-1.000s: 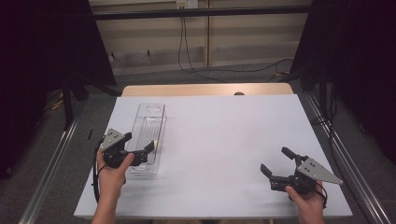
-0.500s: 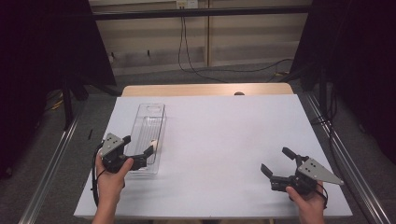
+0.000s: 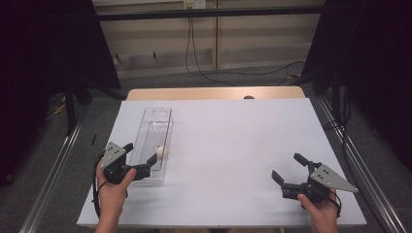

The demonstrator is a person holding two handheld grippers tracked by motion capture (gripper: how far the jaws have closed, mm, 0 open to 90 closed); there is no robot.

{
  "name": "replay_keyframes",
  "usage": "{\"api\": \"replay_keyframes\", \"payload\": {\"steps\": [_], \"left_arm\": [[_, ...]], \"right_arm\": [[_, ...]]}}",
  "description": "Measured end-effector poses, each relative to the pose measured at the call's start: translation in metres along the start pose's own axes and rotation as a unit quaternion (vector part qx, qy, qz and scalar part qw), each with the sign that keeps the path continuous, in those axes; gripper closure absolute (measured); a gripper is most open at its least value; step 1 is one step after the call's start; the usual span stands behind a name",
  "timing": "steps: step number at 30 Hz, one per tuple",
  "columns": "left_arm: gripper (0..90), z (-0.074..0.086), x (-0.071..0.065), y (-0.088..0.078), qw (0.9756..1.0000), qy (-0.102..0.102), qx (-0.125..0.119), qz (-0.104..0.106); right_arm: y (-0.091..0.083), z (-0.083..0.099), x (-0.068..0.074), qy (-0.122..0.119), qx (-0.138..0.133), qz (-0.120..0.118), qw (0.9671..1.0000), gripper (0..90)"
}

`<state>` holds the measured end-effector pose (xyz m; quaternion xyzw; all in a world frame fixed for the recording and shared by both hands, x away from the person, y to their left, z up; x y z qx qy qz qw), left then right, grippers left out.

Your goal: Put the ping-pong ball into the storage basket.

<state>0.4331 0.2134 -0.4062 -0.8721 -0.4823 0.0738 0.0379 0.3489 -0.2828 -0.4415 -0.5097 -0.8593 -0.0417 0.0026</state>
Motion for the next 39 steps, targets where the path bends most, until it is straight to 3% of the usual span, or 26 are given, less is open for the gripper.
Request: {"api": "replay_keyframes", "payload": {"steps": [7,8,11,12,17,23,25,39], "left_arm": [[3.4,0.002,0.001,-0.005,1.0,0.001,-0.004,0.002],[3.4,0.002,0.002,-0.006,0.9999,0.01,0.003,0.003],[3.4,0.004,0.0,-0.007,1.0,0.009,-0.001,-0.001],[3.4,0.004,0.001,-0.008,0.9998,0.018,0.004,-0.001],[3.4,0.006,0.0,-0.01,0.9999,0.013,-0.005,-0.002],[3.4,0.008,0.001,-0.013,0.9996,0.027,0.002,-0.003],[3.4,0.009,0.001,-0.014,0.9998,0.021,-0.003,-0.003],[3.3,0.014,0.0,-0.021,0.9996,0.029,0.002,-0.002]], "right_arm": [[0.0,0.0,0.0,0.0,0.0,0.0,1.0,1.8],[0.0,0.0,0.0,0.0,0.0,0.001,1.0,1.8],[0.0,0.0,0.0,-0.002,0.001,-0.001,1.0,1.8],[0.0,0.0,0.0,-0.002,0.0,-0.001,1.0,1.8],[0.0,0.0,0.0,-0.002,0.0,-0.001,1.0,1.8],[0.0,0.0,0.0,-0.002,0.0,-0.001,1.0,1.8],[0.0,0.0,0.0,-0.002,0.0,-0.001,1.0,1.9],[0.0,0.0,0.0,-0.002,0.001,-0.001,1.0,1.9]]}}
Point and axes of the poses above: each handheld gripper's, and its own axes: y roughly forward along the jaws, z roughly out of its underside, x roughly to its left, the point moved 2 cm from there along y, roughly forward along the jaws, and after that the axes turned 12 degrees about -x, right-handed, at the moved point
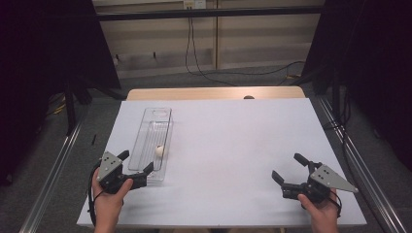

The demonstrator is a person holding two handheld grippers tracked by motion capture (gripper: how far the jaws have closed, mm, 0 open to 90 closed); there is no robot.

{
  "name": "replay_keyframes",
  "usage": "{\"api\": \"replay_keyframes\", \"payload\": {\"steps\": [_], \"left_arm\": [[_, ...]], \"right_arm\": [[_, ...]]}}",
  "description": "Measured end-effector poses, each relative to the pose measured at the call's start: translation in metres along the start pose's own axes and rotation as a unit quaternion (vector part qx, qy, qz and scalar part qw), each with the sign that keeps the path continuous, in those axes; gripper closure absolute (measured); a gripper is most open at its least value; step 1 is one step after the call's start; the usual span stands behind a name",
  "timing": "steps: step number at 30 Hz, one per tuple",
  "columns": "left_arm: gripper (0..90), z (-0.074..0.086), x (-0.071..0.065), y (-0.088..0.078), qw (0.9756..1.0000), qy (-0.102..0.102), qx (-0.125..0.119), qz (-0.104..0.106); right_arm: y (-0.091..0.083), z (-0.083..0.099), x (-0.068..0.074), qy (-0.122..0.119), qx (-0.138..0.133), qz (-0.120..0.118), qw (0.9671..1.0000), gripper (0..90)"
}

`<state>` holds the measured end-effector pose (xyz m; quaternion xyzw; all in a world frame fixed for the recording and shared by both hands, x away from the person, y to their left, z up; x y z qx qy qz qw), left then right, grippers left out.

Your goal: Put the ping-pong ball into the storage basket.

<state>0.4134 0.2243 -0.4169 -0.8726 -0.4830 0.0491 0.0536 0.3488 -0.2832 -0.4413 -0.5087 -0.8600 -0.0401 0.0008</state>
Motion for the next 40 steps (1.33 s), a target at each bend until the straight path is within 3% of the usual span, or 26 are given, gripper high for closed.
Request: {"api": "replay_keyframes", "payload": {"steps": [16,40], "left_arm": [[3.4,0.008,-0.001,-0.006,0.9998,0.014,0.011,0.0],[3.3,0.015,0.003,-0.01,1.0,0.0,0.001,-0.006]], "right_arm": [[0.0,0.0,0.0,0.0,0.0,-0.001,1.0,1.9],[0.0,0.0,0.0,-0.003,0.001,-0.003,1.0,2.0]]}}
Point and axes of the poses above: each handheld gripper's, and its own axes: y roughly forward along the jaws, z roughly out of its underside, x roughly to its left, the point moved 2 cm from there along y, roughly forward along the jaws, and after that the axes turned 12 degrees about -x, right-handed, at the moved point
